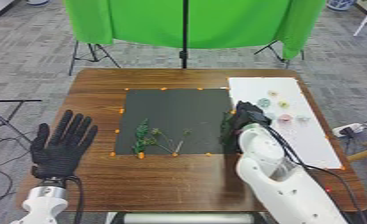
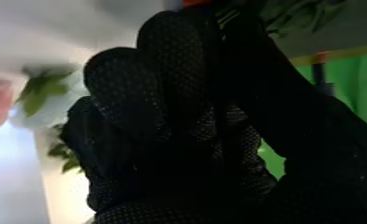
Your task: Arrange flowers
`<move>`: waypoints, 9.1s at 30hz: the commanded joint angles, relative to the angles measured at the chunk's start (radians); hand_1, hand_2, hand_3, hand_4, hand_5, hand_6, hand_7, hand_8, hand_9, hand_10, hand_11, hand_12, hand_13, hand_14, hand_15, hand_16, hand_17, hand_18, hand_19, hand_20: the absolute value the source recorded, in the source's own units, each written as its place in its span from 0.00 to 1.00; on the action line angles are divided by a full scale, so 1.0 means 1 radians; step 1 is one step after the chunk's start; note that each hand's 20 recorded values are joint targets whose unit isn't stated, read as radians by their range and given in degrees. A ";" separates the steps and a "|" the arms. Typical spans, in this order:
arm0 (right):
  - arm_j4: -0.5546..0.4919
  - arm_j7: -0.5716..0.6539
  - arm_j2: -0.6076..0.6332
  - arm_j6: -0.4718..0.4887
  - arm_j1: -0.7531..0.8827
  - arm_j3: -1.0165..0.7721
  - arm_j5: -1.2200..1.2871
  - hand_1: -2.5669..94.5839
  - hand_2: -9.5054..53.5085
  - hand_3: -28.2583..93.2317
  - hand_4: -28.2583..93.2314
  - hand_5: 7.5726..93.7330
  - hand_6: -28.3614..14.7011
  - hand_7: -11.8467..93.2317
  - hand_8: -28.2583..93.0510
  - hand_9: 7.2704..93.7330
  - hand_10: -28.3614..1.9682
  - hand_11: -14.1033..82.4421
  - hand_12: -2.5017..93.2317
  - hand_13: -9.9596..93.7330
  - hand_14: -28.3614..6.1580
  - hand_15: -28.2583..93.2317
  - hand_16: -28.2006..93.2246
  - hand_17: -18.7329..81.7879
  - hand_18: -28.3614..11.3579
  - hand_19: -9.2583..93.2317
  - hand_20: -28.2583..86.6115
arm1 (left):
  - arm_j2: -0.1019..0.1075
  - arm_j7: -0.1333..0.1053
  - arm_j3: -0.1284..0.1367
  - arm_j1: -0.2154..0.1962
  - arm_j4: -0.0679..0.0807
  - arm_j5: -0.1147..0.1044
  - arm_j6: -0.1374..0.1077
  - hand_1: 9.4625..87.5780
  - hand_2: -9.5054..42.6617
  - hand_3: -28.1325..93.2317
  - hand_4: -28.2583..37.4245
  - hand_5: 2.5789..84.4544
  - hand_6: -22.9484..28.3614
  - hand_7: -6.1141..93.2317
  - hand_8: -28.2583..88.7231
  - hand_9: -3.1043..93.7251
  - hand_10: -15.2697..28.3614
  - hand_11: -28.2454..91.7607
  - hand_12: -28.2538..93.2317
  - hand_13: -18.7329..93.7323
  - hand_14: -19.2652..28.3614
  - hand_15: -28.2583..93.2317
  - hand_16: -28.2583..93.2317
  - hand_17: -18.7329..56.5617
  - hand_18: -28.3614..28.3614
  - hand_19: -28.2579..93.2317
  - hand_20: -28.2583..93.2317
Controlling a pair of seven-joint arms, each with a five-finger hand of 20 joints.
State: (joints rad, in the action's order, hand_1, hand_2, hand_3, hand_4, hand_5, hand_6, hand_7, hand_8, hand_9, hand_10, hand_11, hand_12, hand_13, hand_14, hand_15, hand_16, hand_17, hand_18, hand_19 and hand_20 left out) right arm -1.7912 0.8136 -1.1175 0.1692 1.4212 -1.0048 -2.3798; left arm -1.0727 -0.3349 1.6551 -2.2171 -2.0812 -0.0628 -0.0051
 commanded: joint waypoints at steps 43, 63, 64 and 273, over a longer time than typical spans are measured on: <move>-0.052 -0.097 -0.006 -0.109 0.061 0.010 -0.003 0.27 0.00 0.84 0.06 0.77 0.52 0.46 0.14 0.83 0.32 0.50 0.26 0.78 0.36 0.74 0.43 0.57 0.01 1.00 0.77 | -0.010 0.002 -0.007 -0.016 0.001 -0.026 -0.011 0.25 0.40 0.84 0.00 0.52 0.64 0.15 0.17 0.44 0.72 0.35 0.31 0.43 0.74 0.46 0.19 0.16 0.73 0.48 0.32; -0.030 -0.366 0.111 -0.269 0.164 -0.340 0.124 0.34 0.01 0.93 0.03 0.56 0.49 0.34 0.11 0.54 0.26 0.37 0.19 0.54 0.29 0.75 0.36 0.47 0.11 0.98 0.73 | -0.020 -0.025 -0.001 -0.027 -0.011 -0.016 -0.007 0.25 0.40 0.84 0.00 0.52 0.64 0.14 0.17 0.44 0.72 0.36 0.32 0.43 0.74 0.46 0.19 0.16 0.73 0.47 0.32; -0.029 -0.358 0.111 -0.254 0.170 -0.345 0.096 0.34 0.01 0.93 0.03 0.56 0.49 0.34 0.11 0.53 0.26 0.36 0.19 0.53 0.28 0.74 0.35 0.47 0.11 0.98 0.72 | -0.021 -0.023 -0.002 -0.028 -0.011 -0.016 -0.007 0.25 0.40 0.84 0.00 0.52 0.64 0.15 0.17 0.44 0.72 0.36 0.32 0.43 0.74 0.46 0.19 0.16 0.73 0.47 0.32; 0.376 -0.684 -0.357 0.015 -0.320 0.215 -0.195 0.62 0.00 0.82 0.00 0.61 0.67 0.31 0.10 0.67 0.56 0.32 0.18 0.71 0.60 0.61 0.53 0.49 0.19 0.90 0.60 | 0.030 -0.038 -0.030 0.035 -0.018 -0.071 -0.091 0.24 0.42 0.84 0.00 0.53 0.65 0.15 0.17 0.45 0.73 0.37 0.31 0.43 0.74 0.49 0.18 0.16 0.74 0.50 0.33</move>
State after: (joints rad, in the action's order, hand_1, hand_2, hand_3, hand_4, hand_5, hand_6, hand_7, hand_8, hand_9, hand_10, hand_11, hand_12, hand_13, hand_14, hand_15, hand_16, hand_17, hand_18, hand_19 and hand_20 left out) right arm -1.3816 0.1067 -1.4797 0.1652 1.1033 -0.7929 -2.6052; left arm -1.0365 -0.3896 1.6313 -2.1823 -2.1107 -0.1198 -0.0945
